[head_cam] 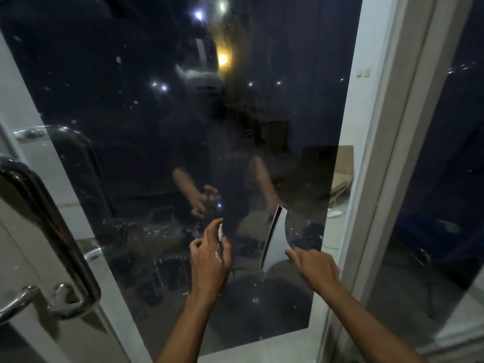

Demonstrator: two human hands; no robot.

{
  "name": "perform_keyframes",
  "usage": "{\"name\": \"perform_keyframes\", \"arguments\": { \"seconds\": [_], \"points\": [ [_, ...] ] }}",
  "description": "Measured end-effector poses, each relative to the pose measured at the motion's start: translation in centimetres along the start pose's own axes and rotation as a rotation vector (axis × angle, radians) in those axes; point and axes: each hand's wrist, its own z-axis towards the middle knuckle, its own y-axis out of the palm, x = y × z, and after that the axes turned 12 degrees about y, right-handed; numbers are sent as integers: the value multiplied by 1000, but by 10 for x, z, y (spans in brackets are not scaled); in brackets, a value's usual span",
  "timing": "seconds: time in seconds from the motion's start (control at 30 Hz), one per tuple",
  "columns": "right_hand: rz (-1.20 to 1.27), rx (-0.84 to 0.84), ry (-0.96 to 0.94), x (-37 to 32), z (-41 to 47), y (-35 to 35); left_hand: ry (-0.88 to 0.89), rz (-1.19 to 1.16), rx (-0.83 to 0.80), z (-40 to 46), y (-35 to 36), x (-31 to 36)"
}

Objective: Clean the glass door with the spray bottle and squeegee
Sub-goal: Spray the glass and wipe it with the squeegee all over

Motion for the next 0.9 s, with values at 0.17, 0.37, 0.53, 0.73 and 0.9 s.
{"name": "perform_keyframes", "arguments": {
  "seconds": [0.17,0.37,0.53,0.73,0.9],
  "points": [
    [616,-146,173,-34,9,-1,-1,3,4,-1,-2,0],
    [928,-422,388,-30,-14,51,40,48,-4,-4,-3,-1],
    [1072,-502,541,-29,-39,78,73,46,-43,-10,3,3],
    [1261,-349,580,-50,-36,63,43,27,-54,-10,2,2],
    [1331,-328,571,-65,-19,64,-2,7,-14,-13,5,5]
  ]
}}
